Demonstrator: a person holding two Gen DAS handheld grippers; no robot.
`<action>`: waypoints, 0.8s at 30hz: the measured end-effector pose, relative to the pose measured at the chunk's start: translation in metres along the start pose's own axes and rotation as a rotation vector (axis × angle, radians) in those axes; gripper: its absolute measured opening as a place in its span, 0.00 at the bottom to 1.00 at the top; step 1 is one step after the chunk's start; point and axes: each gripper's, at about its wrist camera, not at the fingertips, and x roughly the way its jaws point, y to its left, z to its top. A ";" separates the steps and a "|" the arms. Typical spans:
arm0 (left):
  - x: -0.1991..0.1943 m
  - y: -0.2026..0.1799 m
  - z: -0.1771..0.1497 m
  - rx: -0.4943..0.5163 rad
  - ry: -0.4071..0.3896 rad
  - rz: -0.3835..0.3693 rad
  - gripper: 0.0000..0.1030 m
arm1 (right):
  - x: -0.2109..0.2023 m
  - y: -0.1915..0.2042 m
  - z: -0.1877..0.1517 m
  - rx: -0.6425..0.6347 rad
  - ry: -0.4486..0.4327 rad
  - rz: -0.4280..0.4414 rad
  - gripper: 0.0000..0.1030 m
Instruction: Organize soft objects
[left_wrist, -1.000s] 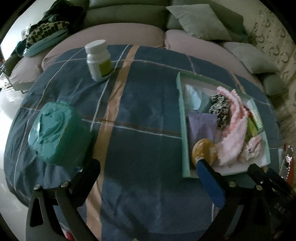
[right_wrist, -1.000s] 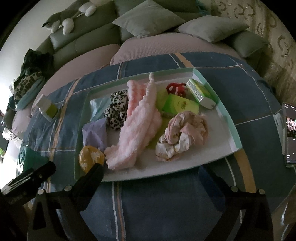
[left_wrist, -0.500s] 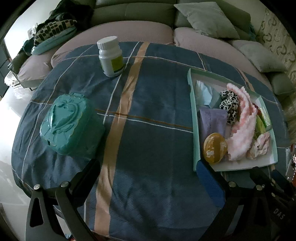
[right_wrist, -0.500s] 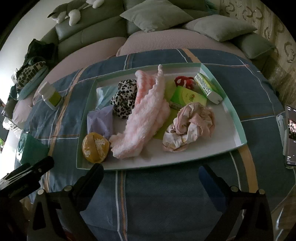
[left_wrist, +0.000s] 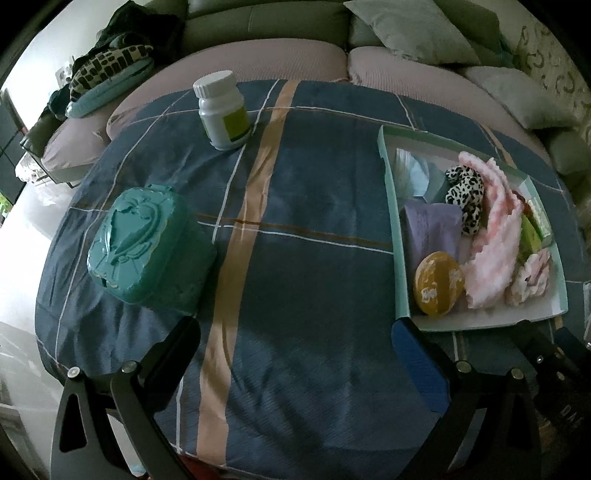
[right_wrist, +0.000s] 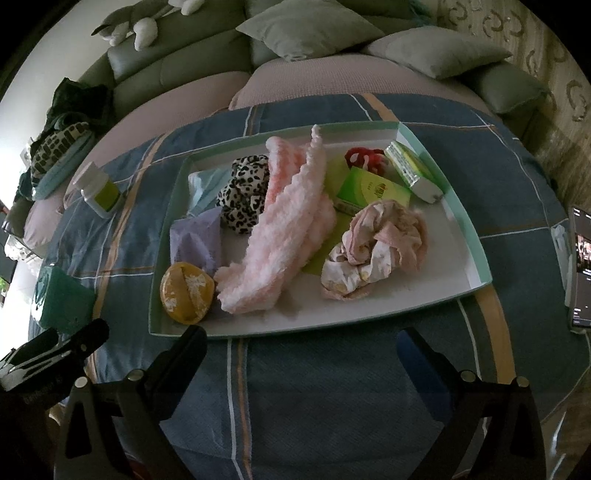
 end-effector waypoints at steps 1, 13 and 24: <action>0.000 0.000 0.000 0.002 0.001 0.003 1.00 | 0.000 0.000 0.000 0.002 0.000 -0.001 1.00; 0.002 0.000 -0.003 0.003 0.010 0.024 1.00 | 0.000 -0.001 0.000 0.004 0.004 -0.004 1.00; 0.005 -0.001 -0.005 0.013 0.020 0.041 1.00 | 0.001 -0.002 -0.001 0.007 0.007 -0.003 1.00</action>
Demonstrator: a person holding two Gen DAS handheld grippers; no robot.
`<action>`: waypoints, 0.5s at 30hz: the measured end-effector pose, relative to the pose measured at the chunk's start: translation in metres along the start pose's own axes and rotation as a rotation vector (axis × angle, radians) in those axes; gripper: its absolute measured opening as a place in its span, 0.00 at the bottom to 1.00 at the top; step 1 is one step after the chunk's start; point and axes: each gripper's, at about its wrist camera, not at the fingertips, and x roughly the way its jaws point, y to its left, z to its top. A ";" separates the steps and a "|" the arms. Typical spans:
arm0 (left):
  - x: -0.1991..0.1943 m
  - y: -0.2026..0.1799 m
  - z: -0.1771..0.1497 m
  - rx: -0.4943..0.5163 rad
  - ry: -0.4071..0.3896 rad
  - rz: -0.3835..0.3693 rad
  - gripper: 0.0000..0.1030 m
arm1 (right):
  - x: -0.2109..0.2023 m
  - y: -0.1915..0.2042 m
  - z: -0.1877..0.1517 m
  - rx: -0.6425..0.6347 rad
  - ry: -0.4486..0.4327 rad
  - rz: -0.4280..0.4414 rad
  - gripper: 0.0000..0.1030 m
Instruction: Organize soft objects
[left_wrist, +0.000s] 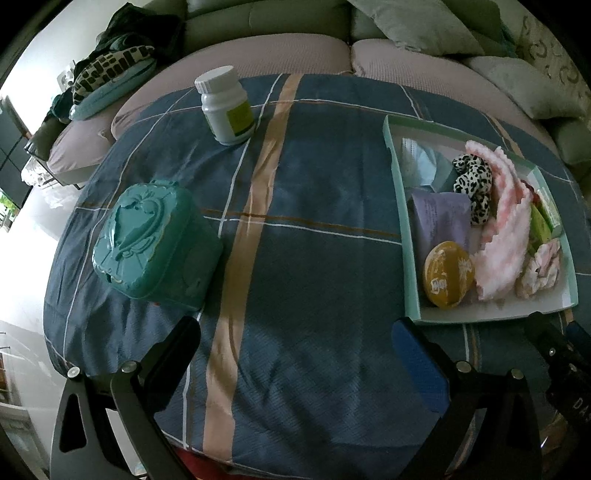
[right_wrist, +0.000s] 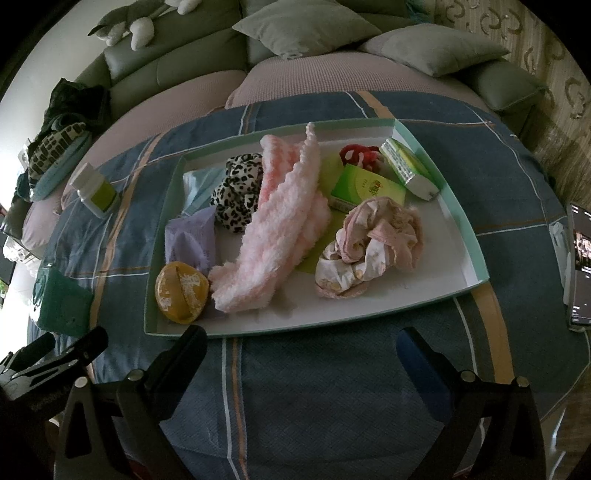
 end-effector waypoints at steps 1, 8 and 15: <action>0.000 0.000 0.000 -0.001 0.000 -0.001 1.00 | 0.000 0.000 0.000 -0.001 0.000 0.000 1.00; 0.000 0.001 0.000 -0.004 0.003 0.003 1.00 | 0.000 0.000 0.000 0.000 0.000 -0.001 1.00; 0.000 0.002 0.000 -0.006 0.007 0.010 1.00 | 0.001 -0.002 -0.001 0.002 0.000 -0.003 1.00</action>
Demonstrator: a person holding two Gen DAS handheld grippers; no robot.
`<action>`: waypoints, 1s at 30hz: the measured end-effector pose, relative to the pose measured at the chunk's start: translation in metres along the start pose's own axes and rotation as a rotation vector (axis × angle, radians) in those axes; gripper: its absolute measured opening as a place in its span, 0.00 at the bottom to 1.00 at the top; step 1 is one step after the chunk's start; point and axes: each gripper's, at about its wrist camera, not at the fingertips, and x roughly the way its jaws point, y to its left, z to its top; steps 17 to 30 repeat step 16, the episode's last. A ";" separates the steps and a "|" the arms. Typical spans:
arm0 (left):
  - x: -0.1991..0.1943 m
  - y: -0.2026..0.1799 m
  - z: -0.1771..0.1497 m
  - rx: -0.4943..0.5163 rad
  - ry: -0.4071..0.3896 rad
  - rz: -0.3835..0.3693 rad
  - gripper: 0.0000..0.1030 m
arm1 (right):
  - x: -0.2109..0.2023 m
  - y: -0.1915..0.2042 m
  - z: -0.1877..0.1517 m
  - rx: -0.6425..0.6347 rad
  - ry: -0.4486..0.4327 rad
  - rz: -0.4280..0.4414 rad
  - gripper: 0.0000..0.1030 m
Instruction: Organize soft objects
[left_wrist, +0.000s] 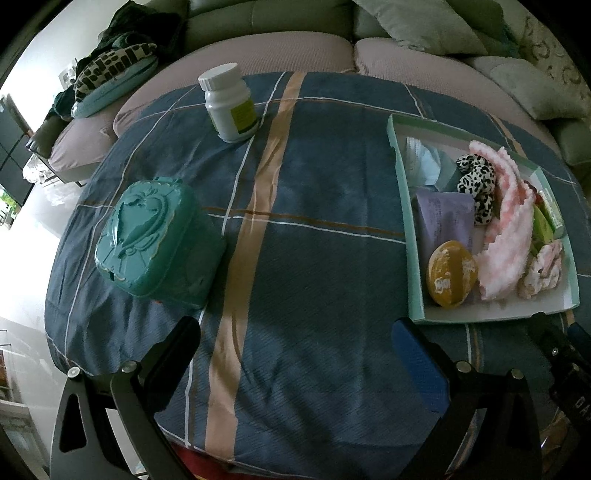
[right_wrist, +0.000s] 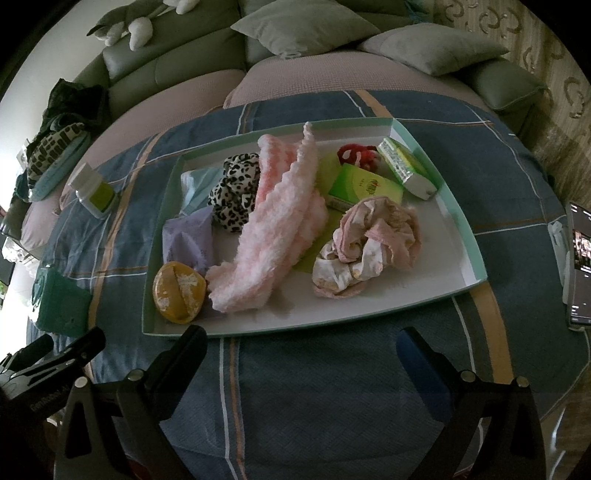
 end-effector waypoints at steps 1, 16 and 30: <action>0.000 0.000 0.000 0.000 0.000 0.002 1.00 | 0.000 0.000 0.000 0.000 0.000 -0.001 1.00; -0.003 -0.003 -0.001 0.019 -0.017 0.041 1.00 | 0.000 -0.002 0.001 -0.001 0.001 -0.002 1.00; -0.003 -0.003 -0.001 0.019 -0.017 0.041 1.00 | 0.000 -0.002 0.001 -0.001 0.001 -0.002 1.00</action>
